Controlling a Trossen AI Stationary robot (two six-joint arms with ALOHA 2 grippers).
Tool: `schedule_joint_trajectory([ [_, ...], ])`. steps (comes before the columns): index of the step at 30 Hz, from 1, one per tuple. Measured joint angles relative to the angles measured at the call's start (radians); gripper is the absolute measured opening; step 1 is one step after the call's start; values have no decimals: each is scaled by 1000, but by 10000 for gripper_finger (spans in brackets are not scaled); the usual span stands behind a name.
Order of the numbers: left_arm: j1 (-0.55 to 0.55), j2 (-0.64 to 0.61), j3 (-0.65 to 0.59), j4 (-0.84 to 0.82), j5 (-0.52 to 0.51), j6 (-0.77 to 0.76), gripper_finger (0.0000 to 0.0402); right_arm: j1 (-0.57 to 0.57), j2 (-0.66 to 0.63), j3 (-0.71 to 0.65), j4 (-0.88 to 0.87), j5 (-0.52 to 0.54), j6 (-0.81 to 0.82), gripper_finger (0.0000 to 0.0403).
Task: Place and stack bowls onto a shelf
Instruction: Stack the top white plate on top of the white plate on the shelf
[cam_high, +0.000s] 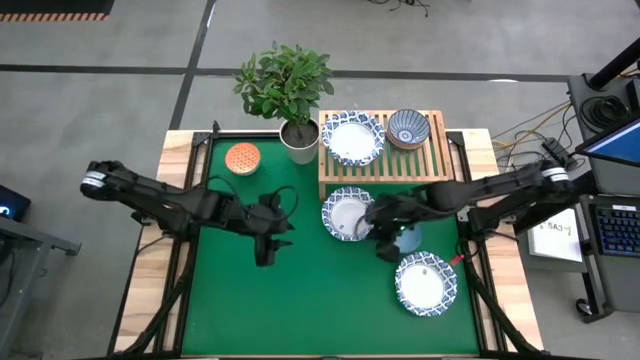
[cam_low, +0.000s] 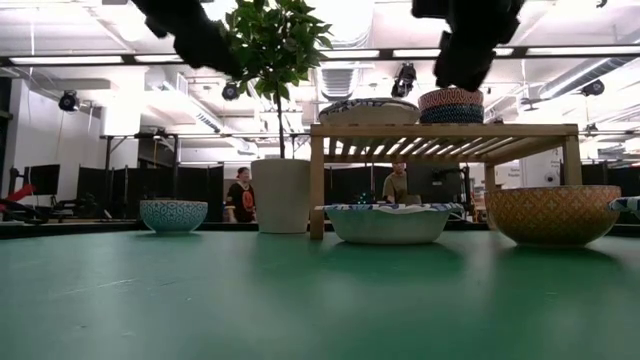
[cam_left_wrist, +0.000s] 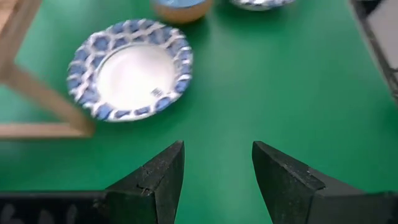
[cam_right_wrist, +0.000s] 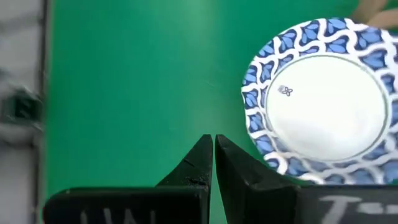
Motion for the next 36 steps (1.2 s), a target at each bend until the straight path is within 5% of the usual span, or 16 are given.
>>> schedule_joint_trajectory([
  [10,-79,-94,-173,240,-5,113,173,68,227,162,-49,73,-130,9],
  [16,-79,-223,-272,292,-104,139,173,66,335,239,-71,83,-114,15],
  [30,-79,-435,-373,284,-148,67,173,66,537,344,-181,239,-128,162],
  [36,-79,-445,-377,287,-148,68,173,53,590,344,-182,332,-95,179],
])
